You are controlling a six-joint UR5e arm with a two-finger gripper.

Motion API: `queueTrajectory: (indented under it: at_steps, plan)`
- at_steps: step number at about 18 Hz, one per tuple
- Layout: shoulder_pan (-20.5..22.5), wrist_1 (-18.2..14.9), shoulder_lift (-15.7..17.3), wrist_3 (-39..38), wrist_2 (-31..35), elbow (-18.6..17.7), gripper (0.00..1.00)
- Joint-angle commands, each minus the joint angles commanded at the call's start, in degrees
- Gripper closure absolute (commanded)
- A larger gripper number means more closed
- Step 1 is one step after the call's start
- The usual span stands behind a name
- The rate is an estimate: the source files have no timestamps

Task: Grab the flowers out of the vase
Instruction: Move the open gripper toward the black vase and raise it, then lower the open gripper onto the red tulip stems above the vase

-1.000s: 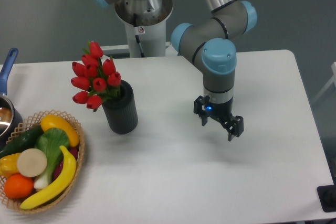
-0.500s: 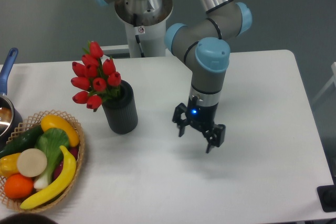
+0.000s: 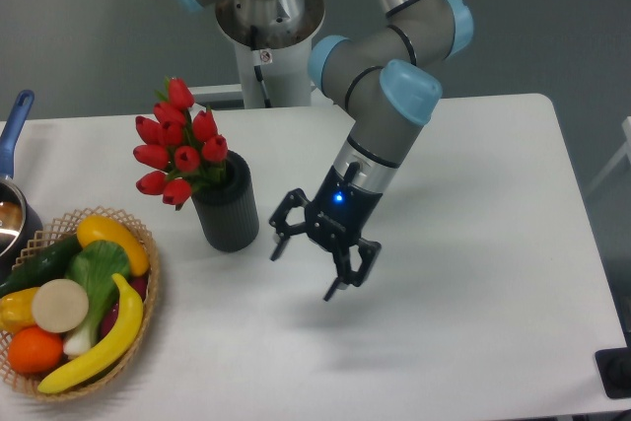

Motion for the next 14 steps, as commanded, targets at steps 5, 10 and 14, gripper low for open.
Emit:
queueTrajectory:
  at_steps: [5, 10, 14]
  plan:
    - [5.1, -0.18, 6.24, 0.79, -4.24, -5.18, 0.0]
    - [6.69, -0.18, 8.97, 6.93, -4.15, -10.55, 0.0]
    - [7.12, -0.53, 10.9, 7.38, -3.97, -12.48, 0.0]
